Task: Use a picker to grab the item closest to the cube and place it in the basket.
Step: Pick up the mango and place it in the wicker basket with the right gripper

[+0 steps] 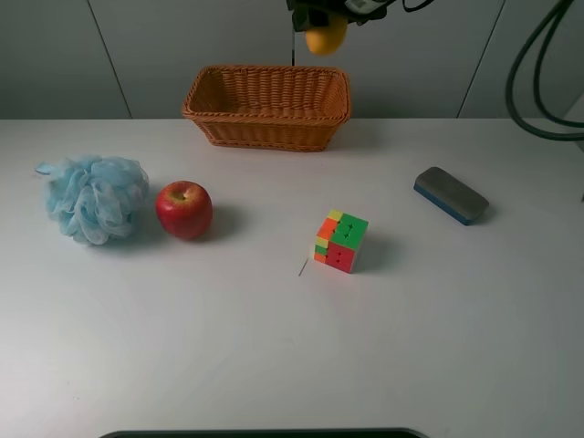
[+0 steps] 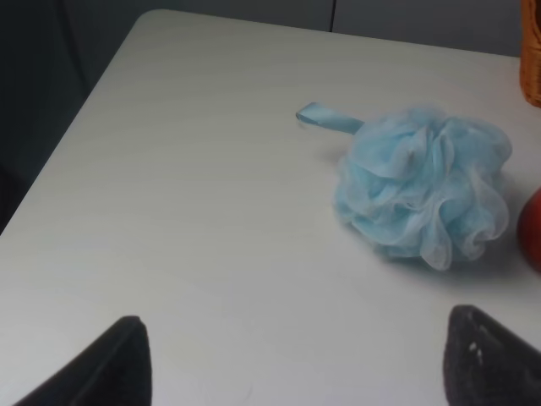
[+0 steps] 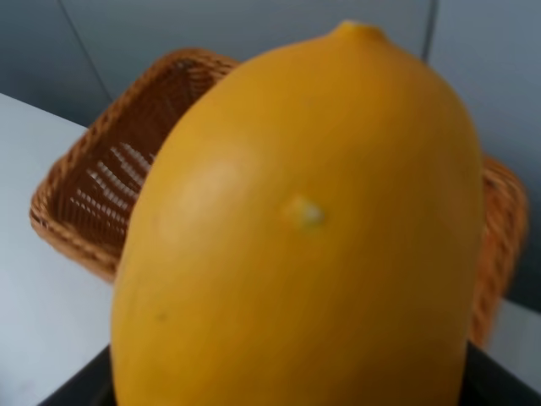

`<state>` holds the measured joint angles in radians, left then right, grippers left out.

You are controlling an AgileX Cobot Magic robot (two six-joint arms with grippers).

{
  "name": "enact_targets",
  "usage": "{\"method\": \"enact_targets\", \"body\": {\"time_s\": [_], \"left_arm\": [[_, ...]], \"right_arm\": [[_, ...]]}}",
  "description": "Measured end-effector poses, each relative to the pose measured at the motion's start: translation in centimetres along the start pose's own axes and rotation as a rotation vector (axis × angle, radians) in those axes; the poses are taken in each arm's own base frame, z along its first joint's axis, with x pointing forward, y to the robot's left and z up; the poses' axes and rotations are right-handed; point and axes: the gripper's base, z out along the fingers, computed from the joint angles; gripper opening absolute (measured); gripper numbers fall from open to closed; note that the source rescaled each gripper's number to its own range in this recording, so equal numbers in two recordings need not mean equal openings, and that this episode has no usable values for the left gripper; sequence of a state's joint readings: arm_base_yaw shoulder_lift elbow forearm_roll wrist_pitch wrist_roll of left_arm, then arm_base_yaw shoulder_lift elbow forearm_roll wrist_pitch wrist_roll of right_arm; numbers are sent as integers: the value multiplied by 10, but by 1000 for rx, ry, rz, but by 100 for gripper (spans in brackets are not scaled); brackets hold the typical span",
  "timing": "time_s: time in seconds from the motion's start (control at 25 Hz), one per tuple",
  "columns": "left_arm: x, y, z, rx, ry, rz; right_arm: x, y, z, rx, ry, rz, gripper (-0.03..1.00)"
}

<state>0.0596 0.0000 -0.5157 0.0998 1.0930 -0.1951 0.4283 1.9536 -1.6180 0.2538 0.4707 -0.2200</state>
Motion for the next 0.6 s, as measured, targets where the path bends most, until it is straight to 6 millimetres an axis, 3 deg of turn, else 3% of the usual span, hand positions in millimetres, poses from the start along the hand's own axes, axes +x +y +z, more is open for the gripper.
{"method": "enact_targets", "body": {"time_s": [0.12, 0.32, 0.48, 0.6], "left_arm": [[0, 0, 0, 0, 0, 0], [0, 0, 0, 0, 0, 0], [0, 0, 0, 0, 0, -2], [0, 0, 0, 0, 0, -4]], "right_arm": [[-2, 2, 46, -12, 11, -8, 3], [14, -2, 110, -24, 46, 15, 3], [28, -5, 139, -26, 79, 18, 3], [36, -6, 147, -28, 104, 19, 3]]}}
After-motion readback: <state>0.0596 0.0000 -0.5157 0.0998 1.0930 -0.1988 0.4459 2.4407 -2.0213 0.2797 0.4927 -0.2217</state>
